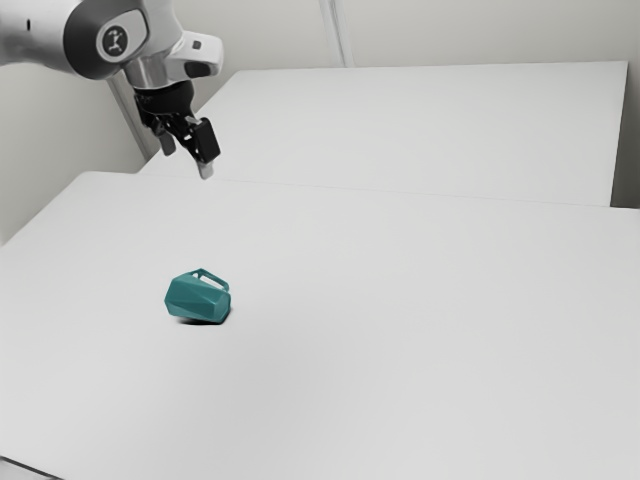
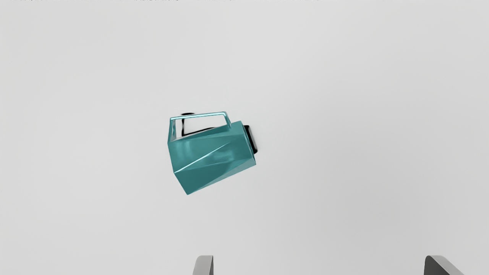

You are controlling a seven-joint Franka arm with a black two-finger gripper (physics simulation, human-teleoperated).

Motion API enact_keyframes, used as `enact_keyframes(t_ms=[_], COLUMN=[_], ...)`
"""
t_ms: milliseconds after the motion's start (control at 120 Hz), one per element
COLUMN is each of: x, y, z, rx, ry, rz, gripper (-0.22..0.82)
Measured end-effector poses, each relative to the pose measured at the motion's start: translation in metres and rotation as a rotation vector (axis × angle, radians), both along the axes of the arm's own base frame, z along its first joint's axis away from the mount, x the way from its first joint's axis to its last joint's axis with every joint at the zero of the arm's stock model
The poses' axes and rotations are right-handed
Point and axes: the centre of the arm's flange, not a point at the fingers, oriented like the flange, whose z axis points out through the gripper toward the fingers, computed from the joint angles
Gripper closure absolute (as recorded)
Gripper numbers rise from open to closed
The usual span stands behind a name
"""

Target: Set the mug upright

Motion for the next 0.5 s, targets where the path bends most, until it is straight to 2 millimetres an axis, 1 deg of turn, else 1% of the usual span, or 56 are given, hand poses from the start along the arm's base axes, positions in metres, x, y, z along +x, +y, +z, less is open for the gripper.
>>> enact_keyframes(t_ms=[167,275,317,408,500], x=[-0.005,-0.021,-0.029,-0.048,-0.063], y=[0.003,0.016,0.031,0.083,0.129], z=[-0.003,-0.014,-0.021,-0.040,-0.063], rx=[-0.005,-0.020,-0.062,-0.200,-0.298], ry=[-0.015,0.004,0.020,0.057,0.092], rz=[-0.001,0.024,0.063,0.208,0.328], gripper=[0.00,0.00,0.00,0.00,0.00])
